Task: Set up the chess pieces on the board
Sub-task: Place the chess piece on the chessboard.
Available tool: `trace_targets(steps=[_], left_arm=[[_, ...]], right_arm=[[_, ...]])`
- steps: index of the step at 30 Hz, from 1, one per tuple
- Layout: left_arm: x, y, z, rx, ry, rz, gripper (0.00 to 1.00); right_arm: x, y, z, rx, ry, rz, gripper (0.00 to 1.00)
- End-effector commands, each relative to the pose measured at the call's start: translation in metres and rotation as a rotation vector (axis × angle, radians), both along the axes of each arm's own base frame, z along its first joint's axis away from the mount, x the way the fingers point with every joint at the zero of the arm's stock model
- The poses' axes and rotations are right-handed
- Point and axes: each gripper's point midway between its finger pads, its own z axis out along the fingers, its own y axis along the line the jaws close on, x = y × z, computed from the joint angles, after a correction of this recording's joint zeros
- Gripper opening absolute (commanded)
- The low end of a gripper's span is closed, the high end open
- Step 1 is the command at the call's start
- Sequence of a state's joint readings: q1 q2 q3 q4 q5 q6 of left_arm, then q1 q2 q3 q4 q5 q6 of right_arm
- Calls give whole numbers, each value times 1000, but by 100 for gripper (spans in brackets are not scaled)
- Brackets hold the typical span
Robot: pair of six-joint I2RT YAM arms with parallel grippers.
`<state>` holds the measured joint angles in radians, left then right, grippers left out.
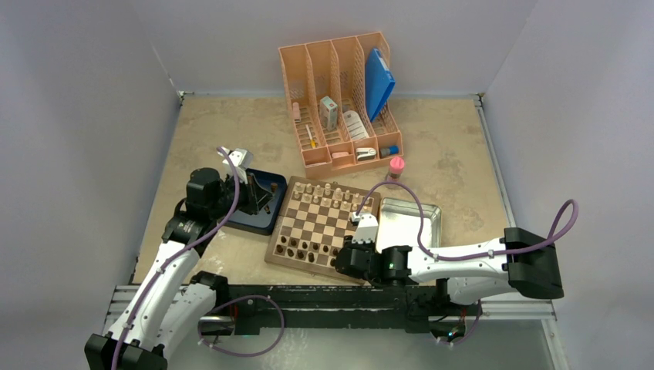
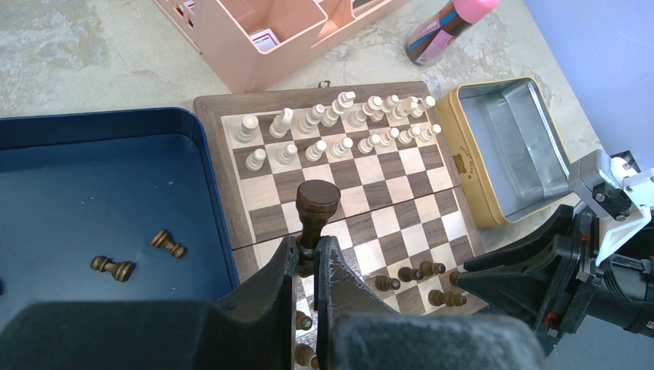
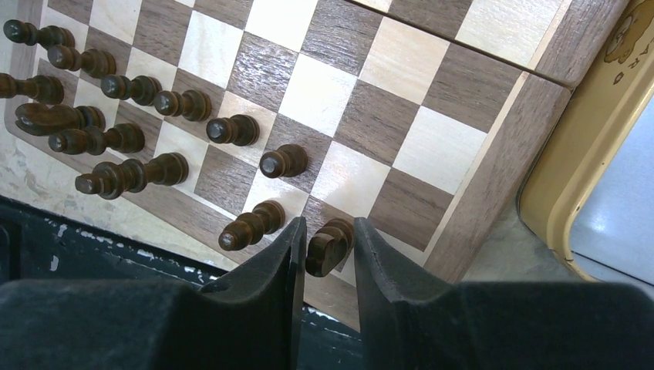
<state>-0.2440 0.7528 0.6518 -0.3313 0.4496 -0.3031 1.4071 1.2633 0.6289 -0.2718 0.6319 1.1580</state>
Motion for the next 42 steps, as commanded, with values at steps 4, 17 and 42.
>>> trace_targets(steps=[4,17,42], left_arm=[[3,-4,15,-13,-53,-23,0],[3,-4,16,-14,-55,-23,0],[4,-4,16,-31,-36,1,0]], right_arm=[[0,13,15,50,-9,22,26],[-5,14,9,16,21,42,24],[-2,23,35,51,1,38,36]])
